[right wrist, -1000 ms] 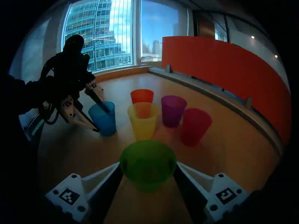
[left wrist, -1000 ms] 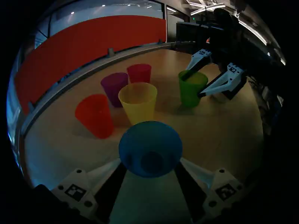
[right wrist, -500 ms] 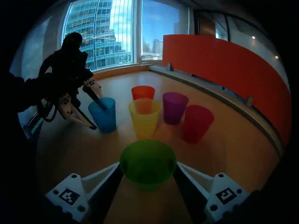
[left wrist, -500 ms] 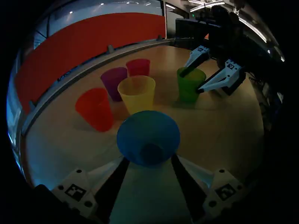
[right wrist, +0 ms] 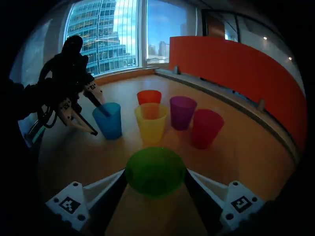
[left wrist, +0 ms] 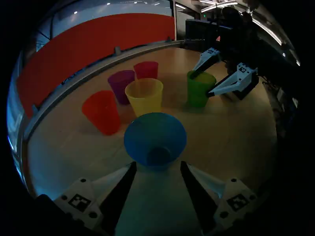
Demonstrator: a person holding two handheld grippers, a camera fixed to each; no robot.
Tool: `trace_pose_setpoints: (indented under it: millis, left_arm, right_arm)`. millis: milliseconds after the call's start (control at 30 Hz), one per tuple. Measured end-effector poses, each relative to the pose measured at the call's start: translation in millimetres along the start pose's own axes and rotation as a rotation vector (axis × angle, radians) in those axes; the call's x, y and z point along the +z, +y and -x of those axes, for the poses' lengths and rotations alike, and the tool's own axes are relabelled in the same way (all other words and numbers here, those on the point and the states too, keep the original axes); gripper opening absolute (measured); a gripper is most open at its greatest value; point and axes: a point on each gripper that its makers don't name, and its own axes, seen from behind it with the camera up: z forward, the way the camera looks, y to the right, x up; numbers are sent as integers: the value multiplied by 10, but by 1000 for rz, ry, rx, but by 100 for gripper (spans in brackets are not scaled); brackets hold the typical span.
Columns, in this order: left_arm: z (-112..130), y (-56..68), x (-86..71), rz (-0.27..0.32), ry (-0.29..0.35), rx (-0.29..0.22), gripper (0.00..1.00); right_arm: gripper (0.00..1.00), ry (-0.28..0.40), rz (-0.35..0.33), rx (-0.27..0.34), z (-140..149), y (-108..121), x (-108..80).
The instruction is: Pour water
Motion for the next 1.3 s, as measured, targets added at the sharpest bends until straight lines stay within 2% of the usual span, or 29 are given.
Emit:
trace_pose_setpoints:
  millis: [267,567,800,1067,1300]
  left_arm:
    - [33,-36,-79,-20,8,-23,82]
    - [78,-55,-237,-56,27,-57,82]
    - [122,-126,-411,-112,43,-96,82]
    - [60,-192,-629,-179,103,-131,82]
    - [-67,-289,-801,-260,176,-169,82]
  right_arm:
    - [100,-7,20,4,76,10,-134]
    - [100,8,51,16,157,14,-383]
    - [100,37,76,40,188,1,-603]
    - [100,79,123,73,194,30,-829]
    - [100,170,179,115,22,68,-982]
